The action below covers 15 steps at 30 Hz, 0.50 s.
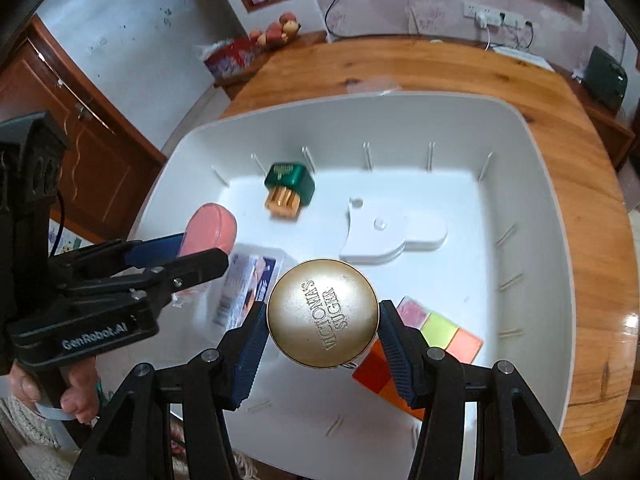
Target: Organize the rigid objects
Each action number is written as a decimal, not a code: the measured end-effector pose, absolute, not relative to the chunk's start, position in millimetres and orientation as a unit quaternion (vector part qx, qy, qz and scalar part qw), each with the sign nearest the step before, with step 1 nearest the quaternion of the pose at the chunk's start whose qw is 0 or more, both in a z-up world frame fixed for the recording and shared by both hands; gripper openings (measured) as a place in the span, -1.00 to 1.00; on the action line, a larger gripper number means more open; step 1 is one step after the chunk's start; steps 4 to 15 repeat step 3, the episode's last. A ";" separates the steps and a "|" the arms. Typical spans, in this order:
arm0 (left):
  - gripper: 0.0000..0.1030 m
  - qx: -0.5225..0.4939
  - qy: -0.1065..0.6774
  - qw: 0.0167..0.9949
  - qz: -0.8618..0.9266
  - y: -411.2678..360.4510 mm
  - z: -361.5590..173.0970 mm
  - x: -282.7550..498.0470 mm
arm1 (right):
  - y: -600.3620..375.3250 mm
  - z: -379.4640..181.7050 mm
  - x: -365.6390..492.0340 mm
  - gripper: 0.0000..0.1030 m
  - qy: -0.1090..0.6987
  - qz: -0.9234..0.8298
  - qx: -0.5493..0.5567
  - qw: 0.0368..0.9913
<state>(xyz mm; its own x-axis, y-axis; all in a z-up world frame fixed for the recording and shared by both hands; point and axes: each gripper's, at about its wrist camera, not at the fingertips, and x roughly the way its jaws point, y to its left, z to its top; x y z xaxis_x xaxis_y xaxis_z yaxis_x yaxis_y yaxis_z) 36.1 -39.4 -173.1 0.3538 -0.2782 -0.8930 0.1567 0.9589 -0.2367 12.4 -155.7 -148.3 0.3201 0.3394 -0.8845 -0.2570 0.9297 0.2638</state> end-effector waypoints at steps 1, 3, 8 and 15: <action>0.02 -0.049 0.553 0.821 -0.134 -41.2 -175.5 35.4 | -155.0 -150.5 12.6 0.08 0.557 0.184 0.037 0.809; 0.02 -0.040 0.551 0.822 -0.135 -42.7 -178.0 33.6 | -153.5 -151.8 11.2 0.09 0.557 0.188 0.036 0.808; 0.02 -0.040 0.551 0.822 -0.135 -42.7 -178.0 33.6 | -153.5 -151.8 11.2 0.09 0.557 0.188 0.036 0.808; 0.02 -0.040 0.551 0.822 -0.135 -42.7 -178.0 33.6 | -153.5 -151.8 11.2 0.09 0.557 0.188 0.036 0.808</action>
